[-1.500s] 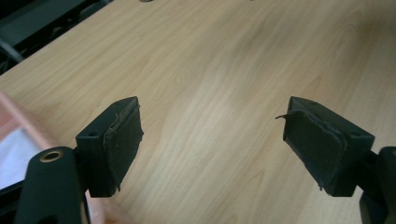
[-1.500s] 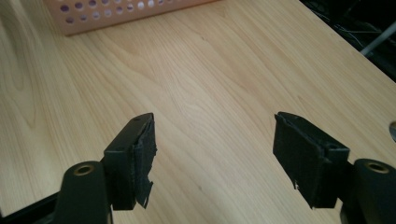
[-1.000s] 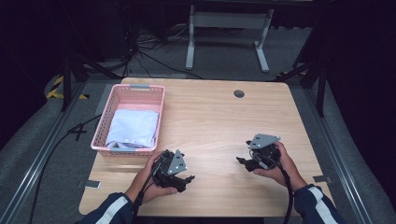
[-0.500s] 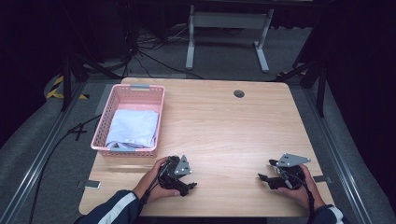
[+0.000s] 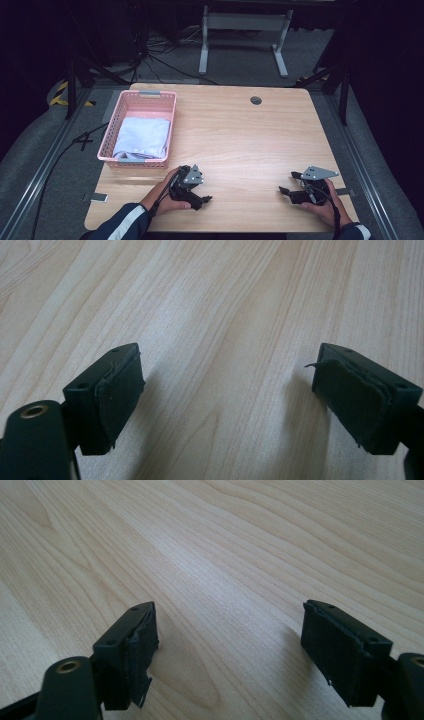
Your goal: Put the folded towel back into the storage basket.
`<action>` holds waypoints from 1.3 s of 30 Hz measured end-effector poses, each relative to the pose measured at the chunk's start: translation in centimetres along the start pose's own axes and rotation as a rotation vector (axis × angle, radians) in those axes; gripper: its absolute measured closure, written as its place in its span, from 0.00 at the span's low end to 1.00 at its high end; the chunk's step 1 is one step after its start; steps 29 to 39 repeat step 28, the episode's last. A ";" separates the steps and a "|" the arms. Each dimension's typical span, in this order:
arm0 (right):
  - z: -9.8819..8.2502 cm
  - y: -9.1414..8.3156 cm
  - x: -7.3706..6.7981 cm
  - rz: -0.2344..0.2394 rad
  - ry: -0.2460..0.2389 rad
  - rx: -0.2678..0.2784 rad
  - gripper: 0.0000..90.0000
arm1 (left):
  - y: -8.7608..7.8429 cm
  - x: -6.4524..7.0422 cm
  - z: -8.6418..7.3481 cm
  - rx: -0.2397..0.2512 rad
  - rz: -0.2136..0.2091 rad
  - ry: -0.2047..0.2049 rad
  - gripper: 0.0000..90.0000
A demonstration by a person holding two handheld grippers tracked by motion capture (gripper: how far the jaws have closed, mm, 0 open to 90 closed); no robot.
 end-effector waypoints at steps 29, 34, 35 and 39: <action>0.5 0.6 0.4 0.011 0.000 -0.005 0.21 | 0.2 0.0 0.1 0.001 0.006 -0.015 0.11; 0.5 0.6 0.4 0.011 0.000 -0.005 0.21 | 0.2 0.0 0.1 0.001 0.006 -0.015 0.11; 0.5 0.6 0.4 0.011 0.000 -0.005 0.21 | 0.2 0.0 0.1 0.001 0.006 -0.015 0.11; 0.5 0.6 0.4 0.011 0.000 -0.005 0.21 | 0.2 0.0 0.1 0.001 0.006 -0.015 0.11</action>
Point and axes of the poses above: each handheld gripper's, and its own axes: y roughly forward along the jaws, z roughly out of its top, x roughly to its right, the point moved 4 cm from there along y, roughly forward along the jaws, and after that the axes turned 1 degree about -x, right-handed, at the moved point
